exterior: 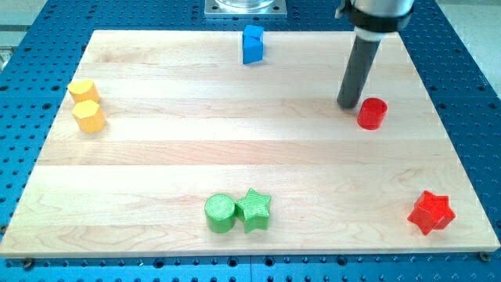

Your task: Move the red circle into the red star

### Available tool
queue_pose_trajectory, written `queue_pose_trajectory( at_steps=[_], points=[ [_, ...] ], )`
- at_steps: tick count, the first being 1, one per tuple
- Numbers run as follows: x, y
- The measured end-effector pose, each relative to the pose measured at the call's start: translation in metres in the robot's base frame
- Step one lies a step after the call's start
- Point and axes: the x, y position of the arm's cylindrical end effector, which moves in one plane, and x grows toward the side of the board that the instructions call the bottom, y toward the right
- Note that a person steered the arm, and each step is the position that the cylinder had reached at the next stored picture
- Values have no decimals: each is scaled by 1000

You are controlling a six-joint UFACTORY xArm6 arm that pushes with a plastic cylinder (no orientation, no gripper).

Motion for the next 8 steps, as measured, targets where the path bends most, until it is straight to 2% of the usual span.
queue_pose_trajectory(
  at_steps=[1,2,4,5,7,8],
  points=[
    [11,19],
    [69,20],
    [62,24],
    [104,26],
    [98,33],
    [139,39]
  ],
)
